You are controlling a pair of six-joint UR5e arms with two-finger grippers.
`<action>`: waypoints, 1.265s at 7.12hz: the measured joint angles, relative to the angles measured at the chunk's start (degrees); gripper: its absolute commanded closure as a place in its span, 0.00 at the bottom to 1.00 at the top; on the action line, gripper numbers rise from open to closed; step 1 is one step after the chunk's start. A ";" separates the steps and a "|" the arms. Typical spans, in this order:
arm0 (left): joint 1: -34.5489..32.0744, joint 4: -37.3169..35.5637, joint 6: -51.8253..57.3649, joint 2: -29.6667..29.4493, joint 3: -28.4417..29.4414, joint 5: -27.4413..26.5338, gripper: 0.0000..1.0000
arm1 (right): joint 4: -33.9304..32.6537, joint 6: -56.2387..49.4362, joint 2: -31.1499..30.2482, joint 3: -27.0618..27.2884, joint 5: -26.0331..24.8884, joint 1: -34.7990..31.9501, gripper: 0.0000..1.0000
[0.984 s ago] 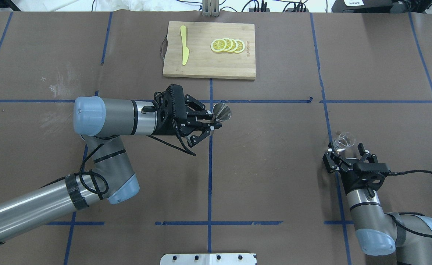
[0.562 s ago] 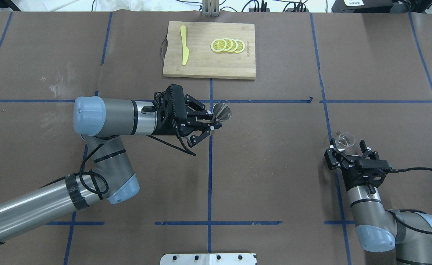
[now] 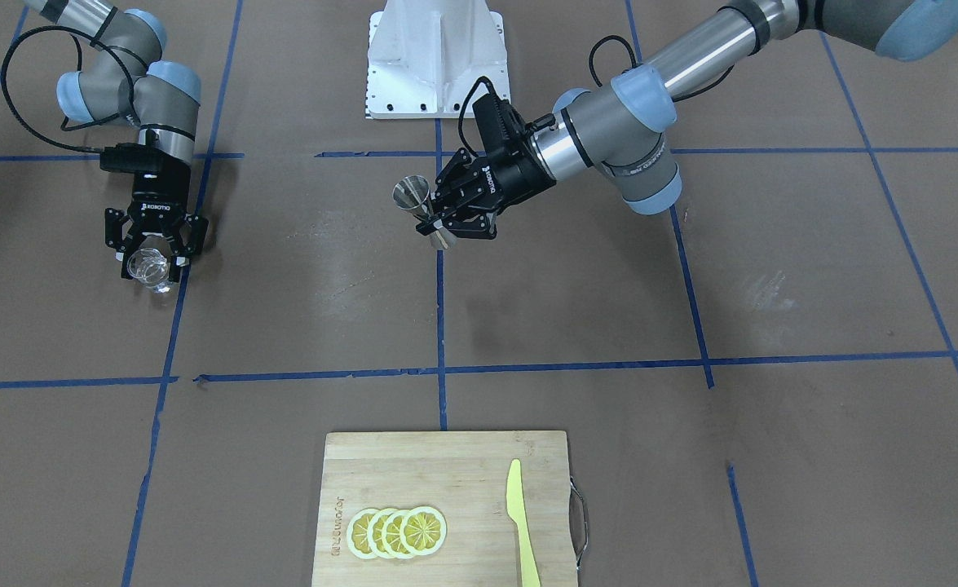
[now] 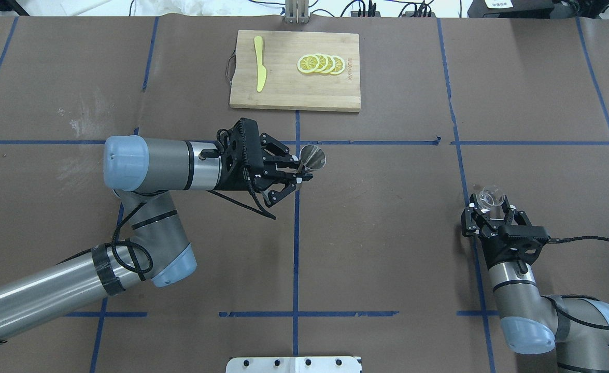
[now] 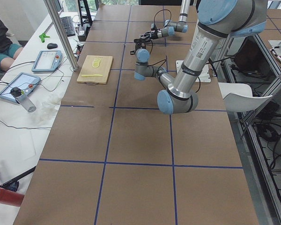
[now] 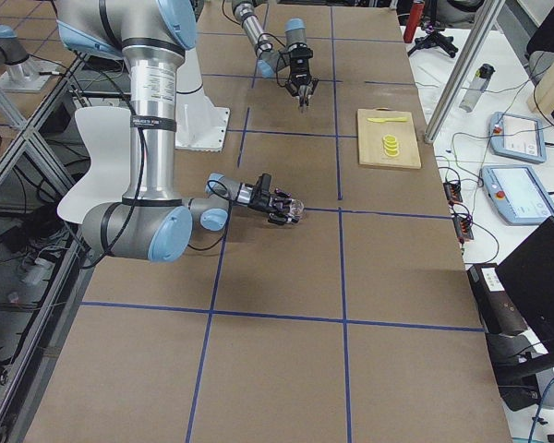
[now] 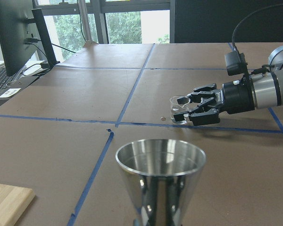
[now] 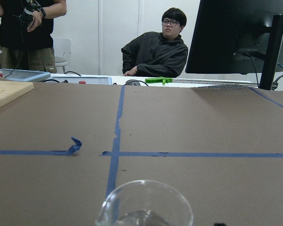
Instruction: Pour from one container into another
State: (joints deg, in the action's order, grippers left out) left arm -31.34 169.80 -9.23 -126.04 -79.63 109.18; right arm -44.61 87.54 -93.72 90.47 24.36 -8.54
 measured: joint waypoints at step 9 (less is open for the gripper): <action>-0.03 0.35 0.00 0.00 0.00 -0.02 1.00 | 1.02 -1.64 0.44 1.83 -0.19 -0.56 1.00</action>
State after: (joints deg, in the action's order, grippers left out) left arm -31.38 170.15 -9.23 -126.04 -79.63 109.16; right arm -43.59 85.89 -93.29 92.30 24.17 -9.10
